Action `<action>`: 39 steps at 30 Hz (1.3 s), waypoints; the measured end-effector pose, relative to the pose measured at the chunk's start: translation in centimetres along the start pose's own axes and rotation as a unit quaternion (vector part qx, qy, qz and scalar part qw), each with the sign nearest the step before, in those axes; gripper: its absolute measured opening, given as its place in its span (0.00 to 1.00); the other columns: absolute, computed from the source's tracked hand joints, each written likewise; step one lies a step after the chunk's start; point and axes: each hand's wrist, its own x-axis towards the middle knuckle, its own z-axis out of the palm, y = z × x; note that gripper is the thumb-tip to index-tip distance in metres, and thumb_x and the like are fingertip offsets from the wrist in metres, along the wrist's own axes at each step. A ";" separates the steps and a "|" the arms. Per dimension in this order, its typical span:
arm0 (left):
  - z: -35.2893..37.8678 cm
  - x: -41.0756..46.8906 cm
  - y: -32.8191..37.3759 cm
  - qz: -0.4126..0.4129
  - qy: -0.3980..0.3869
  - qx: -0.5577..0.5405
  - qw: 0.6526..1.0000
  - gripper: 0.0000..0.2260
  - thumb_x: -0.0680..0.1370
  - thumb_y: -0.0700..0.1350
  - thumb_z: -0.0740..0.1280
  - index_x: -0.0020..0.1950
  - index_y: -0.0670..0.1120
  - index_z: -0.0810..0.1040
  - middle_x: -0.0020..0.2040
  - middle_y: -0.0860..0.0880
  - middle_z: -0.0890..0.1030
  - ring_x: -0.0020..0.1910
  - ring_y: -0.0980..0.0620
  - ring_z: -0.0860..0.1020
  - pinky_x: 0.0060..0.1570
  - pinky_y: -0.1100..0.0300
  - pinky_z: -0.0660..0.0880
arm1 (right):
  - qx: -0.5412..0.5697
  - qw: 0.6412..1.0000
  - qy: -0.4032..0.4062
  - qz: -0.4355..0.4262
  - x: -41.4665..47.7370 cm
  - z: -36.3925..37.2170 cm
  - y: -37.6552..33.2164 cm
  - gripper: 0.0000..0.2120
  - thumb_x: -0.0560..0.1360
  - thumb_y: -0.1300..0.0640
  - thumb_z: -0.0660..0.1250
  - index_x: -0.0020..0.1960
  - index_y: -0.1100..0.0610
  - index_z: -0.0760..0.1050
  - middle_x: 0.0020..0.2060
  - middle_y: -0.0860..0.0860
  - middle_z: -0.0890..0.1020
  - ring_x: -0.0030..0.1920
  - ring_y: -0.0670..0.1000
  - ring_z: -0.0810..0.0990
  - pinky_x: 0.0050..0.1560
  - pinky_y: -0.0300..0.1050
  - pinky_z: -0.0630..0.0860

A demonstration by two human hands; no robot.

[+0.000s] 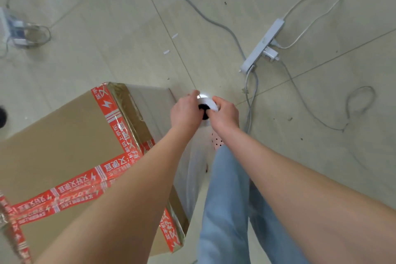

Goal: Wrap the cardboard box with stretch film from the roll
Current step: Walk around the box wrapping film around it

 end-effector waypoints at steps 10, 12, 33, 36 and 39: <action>-2.6 2.6 -0.2 0.025 0.028 -0.037 0.999 0.08 0.73 0.41 0.64 0.52 0.43 0.75 0.50 0.45 0.77 0.48 0.43 0.76 0.41 0.55 0.70 | -0.046 0.997 0.057 0.020 1.5 0.5 -2.8 0.14 0.70 0.59 0.67 0.54 0.49 0.76 0.51 0.50 0.81 0.51 0.53 0.78 0.50 0.44 0.73; -2.8 2.9 -0.7 -0.050 0.045 -0.100 0.993 0.07 0.73 0.43 0.64 0.49 0.42 0.75 0.47 0.45 0.78 0.45 0.44 0.74 0.38 0.57 0.66 | -0.048 0.996 0.072 -0.002 2.1 0.9 -3.9 0.15 0.69 0.60 0.67 0.55 0.51 0.74 0.53 0.50 0.78 0.52 0.53 0.78 0.52 0.46 0.74; -7.3 8.7 -2.0 0.026 0.049 -0.064 0.996 0.03 0.74 0.40 0.63 0.46 0.44 0.70 0.45 0.46 0.74 0.42 0.45 0.73 0.38 0.55 0.67 | -0.126 0.989 0.058 -0.043 6.5 2.2 -9.7 0.11 0.71 0.60 0.64 0.52 0.50 0.75 0.52 0.49 0.79 0.48 0.53 0.78 0.42 0.42 0.69; -7.9 9.1 -3.5 -0.075 0.065 -0.153 0.983 0.03 0.72 0.41 0.63 0.44 0.44 0.70 0.42 0.47 0.75 0.41 0.45 0.72 0.37 0.56 0.66 | -0.129 0.988 0.065 -0.048 6.8 3.4 -11.1 0.12 0.71 0.58 0.65 0.55 0.51 0.73 0.55 0.50 0.77 0.53 0.53 0.77 0.46 0.42 0.68; -7.7 9.0 -4.1 -0.187 0.060 -0.288 0.937 0.06 0.70 0.44 0.65 0.41 0.45 0.69 0.43 0.46 0.79 0.40 0.44 0.79 0.38 0.53 0.75 | -0.135 0.989 0.048 -0.028 7.2 4.3 -12.4 0.15 0.72 0.59 0.64 0.57 0.50 0.71 0.56 0.50 0.74 0.53 0.54 0.76 0.45 0.42 0.66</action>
